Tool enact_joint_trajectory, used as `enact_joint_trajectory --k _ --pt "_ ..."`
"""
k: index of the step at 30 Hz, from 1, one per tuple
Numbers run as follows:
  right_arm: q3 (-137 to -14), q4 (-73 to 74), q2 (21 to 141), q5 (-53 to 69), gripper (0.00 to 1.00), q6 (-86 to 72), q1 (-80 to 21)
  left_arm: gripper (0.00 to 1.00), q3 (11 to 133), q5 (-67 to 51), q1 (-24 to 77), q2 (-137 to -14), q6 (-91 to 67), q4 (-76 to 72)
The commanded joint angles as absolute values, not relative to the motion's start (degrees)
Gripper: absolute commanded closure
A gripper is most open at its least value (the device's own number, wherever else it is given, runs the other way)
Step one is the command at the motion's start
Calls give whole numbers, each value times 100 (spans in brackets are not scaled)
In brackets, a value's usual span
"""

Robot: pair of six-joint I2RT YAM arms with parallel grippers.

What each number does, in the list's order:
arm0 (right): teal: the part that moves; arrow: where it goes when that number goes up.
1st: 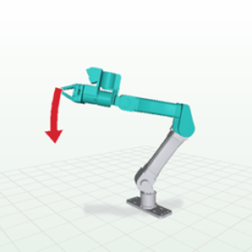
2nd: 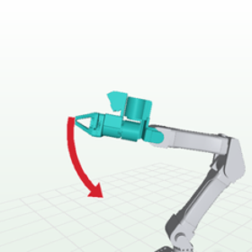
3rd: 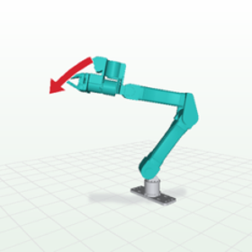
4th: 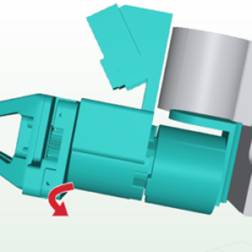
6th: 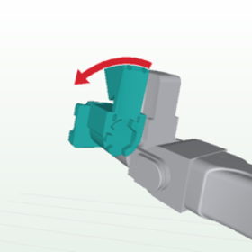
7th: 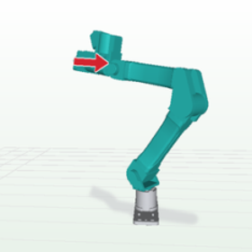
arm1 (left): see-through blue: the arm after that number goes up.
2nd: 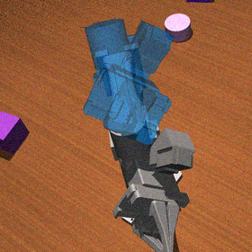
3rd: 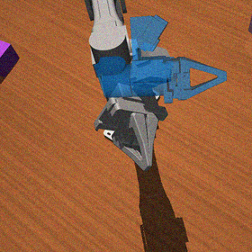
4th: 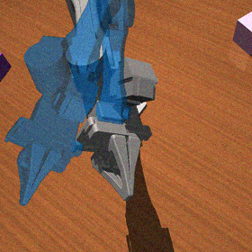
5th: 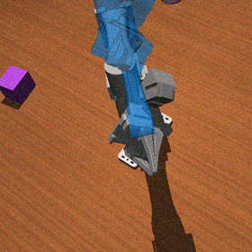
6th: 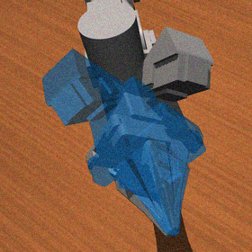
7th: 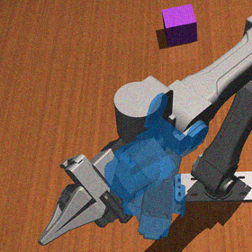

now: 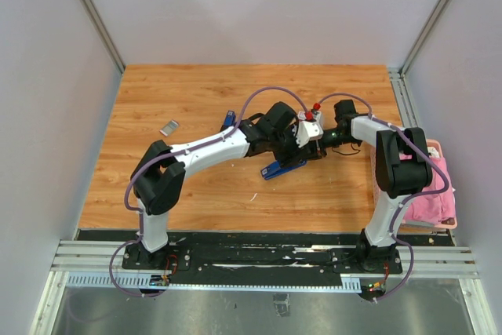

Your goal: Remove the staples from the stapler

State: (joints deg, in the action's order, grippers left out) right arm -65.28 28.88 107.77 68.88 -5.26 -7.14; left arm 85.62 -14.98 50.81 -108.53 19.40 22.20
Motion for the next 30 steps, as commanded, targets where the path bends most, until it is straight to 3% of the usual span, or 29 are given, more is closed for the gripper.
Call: enact_joint_trajectory --k 1,6,12,26,30 --pt "-6645 3016 10801 7383 99 -510 -801 34 8799 -1282 5157 -10915 1929 2104" --pt "-6647 3015 10764 7383 99 -510 -804 22 8986 -1199 5221 -11085 1929 2273" --pt "-6641 3015 10731 7384 100 -510 -802 25 9252 -1226 5352 -11320 2048 2538" --pt "-6636 3037 10834 7297 100 -453 -663 86 9032 -963 5396 -11044 2145 2377" --pt "-6635 3041 10863 7203 100 -431 -516 96 8842 -774 5377 -10730 2200 2251"
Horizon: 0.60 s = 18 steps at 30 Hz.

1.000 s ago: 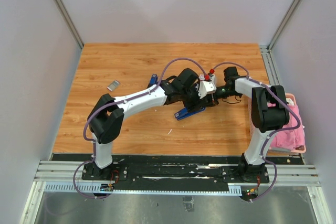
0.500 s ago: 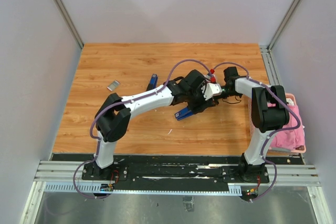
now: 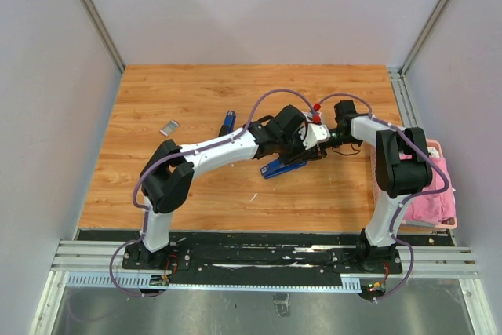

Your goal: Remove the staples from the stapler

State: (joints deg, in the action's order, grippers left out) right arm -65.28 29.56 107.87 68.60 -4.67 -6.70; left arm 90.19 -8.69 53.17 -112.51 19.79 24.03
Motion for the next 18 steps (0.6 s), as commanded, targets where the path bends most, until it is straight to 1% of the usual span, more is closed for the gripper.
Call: enact_joint_trajectory --k 1,3,12,18 --pt "-6628 3041 10863 7170 99 -423 -480 97 8772 -757 5360 -10646 2222 2222" --pt "-6624 3041 10871 7100 99 -409 -408 100 8667 -775 5309 -10491 2224 2165" --pt "-6611 3043 10949 6864 100 -354 -237 100 8089 -1289 4897 -9869 2170 1792" --pt "-6599 3043 10942 6755 100 -305 -167 100 7682 -1310 4710 -9489 2339 1676"
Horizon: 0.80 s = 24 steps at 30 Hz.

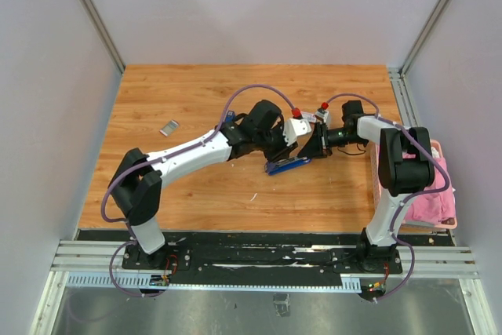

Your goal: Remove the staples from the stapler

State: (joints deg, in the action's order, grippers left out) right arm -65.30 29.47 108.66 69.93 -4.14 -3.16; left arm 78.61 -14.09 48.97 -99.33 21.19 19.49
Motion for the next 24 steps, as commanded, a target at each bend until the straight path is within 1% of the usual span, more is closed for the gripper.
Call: enact_joint_trajectory --k 1,8,24 --pt "-6595 3048 10942 6747 100 -307 -147 100 7587 -1313 4650 -9407 2364 1644" --pt "-6594 3041 10976 6676 99 -294 -36 100 7200 -1401 4294 -9036 2654 1814" --pt "-6646 3135 11109 6628 99 -189 79 100 5886 -1766 3464 -8296 2866 1719"
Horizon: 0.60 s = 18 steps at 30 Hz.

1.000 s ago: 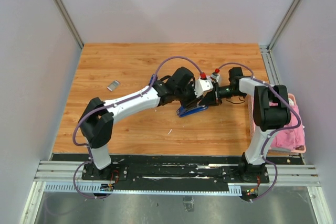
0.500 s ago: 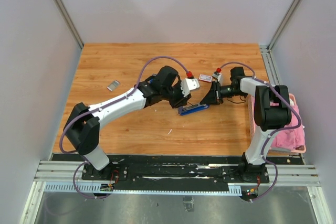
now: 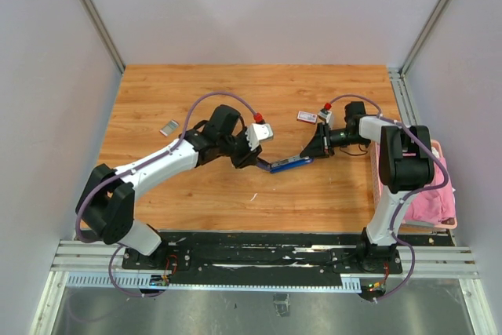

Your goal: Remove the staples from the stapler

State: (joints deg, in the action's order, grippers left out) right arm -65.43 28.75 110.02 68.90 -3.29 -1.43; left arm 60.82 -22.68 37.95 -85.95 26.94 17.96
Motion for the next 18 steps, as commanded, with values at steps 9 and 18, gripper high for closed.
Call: enact_joint_trajectory --k 9,18 --pt "-6664 3173 11067 6627 100 -159 144 96 5284 -1626 3350 -8316 3026 1474" --pt "-6703 3253 11013 6647 99 -107 226 91 5131 -1613 3322 -8571 3133 1429"
